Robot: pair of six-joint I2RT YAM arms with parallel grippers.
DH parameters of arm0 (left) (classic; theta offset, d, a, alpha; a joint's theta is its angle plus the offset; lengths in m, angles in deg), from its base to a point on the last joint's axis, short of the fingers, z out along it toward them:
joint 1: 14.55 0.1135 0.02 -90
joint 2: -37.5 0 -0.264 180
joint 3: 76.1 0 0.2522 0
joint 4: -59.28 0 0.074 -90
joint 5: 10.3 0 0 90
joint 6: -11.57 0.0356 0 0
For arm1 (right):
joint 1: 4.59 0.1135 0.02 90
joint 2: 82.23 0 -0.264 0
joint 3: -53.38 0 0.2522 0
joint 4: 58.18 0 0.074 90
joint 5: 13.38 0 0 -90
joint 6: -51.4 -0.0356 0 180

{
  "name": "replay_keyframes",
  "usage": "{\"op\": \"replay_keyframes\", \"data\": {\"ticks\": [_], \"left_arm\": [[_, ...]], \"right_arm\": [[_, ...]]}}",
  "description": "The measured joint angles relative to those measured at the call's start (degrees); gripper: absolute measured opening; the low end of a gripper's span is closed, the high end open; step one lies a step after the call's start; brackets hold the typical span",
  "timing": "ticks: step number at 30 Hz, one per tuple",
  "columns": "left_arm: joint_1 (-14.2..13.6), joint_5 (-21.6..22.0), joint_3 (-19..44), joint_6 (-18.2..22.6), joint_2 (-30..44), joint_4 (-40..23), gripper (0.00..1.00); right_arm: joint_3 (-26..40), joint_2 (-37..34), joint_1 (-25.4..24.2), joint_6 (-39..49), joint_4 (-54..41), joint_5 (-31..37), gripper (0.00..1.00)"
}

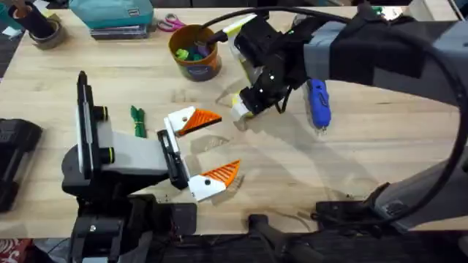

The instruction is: Pick up the gripper from the table and insert it into the empty holder that is missing its gripper. Then pick up a screw, insert it into the mounting hole, and use the screwdriver to tighten it. Finally, clean up the table by picking up the vegetable and placing it into the bucket.

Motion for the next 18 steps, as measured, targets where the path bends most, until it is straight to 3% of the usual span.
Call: {"op": "replay_keyframes", "data": {"ticks": [12,13,18], "left_arm": [[0.0,0.0,0.0,0.0,0.0,0.0,0.985],[0.0,0.0,0.0,0.0,0.0,0.0,0.985],[0.0,0.0,0.0,0.0,0.0,0.0,0.985]], "right_arm": [[0.0,-0.1,0.0,0.0,0.4,0.0,0.628],[0.0,-0.3,0.0,0.0,0.4,0.1,0.572],[0.0,-0.3,0.0,0.0,0.5,0.6,0.516]]}}
